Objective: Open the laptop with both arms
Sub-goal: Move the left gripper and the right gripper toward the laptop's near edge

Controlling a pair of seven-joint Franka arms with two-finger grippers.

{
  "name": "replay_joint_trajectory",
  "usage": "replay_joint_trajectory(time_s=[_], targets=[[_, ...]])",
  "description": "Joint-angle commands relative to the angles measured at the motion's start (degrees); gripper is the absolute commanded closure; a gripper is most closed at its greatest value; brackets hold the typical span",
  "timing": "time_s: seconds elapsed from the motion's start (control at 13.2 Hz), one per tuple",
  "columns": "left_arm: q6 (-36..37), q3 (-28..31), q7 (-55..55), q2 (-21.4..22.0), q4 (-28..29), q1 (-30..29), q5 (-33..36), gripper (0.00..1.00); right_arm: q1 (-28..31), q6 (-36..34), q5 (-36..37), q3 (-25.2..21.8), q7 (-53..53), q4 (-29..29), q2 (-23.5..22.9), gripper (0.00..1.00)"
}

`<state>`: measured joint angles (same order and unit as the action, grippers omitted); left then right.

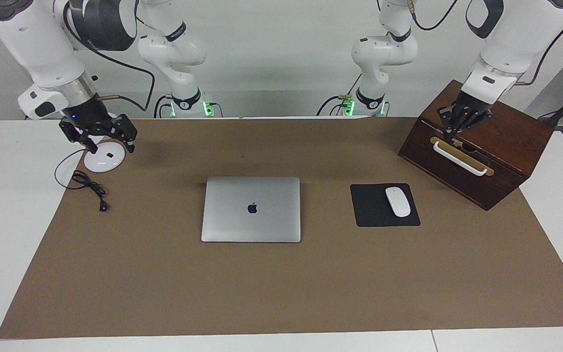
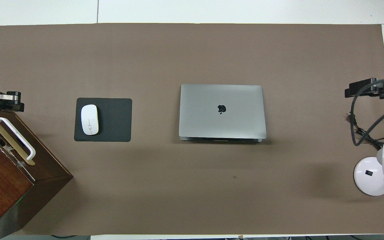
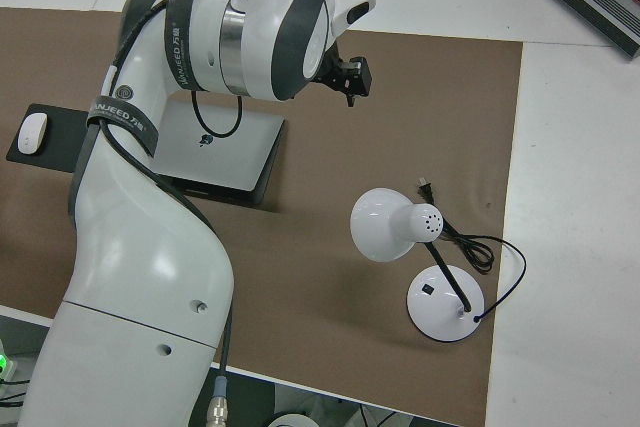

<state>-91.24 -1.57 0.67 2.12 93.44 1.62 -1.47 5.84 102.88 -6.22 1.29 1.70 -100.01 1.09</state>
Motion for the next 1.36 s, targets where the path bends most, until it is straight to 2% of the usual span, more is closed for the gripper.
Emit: replay_joint_trajectory(time_s=[0.0,0.38,0.61,0.91,1.06,1.29], targets=[[-3.4,-0.6,-0.5,1.9,3.7,-0.7,0.7,1.00,1.6,8.8,-6.7,0.4,1.3,-10.5,4.4,0.01],[-16.5,-0.9,-5.7,7.0,16.6,0.0,-1.2,1.00,0.6,17.6,-20.3,0.6,-5.5,-19.1,5.1,0.01],[-24.6,-0.9,-8.6,11.0,25.5,2.4,-2.8,1.00,-4.2,27.9,-29.2,0.7,-10.4,-26.9,7.1,0.01],[-42.5,-0.9,-8.2,18.4,42.2,7.0,-3.1,1.00,-11.3,36.3,-34.5,0.7,-21.5,-32.9,9.6,0.01],[-47.2,-0.9,-8.2,20.6,46.7,9.2,-3.4,1.00,-15.1,42.4,-39.2,0.7,-23.1,-37.6,11.3,0.01],[-58.0,-0.9,-8.2,22.7,54.0,13.4,-3.5,1.00,-20.4,49.2,-44.4,0.7,-25.2,-42.2,12.7,0.01]])
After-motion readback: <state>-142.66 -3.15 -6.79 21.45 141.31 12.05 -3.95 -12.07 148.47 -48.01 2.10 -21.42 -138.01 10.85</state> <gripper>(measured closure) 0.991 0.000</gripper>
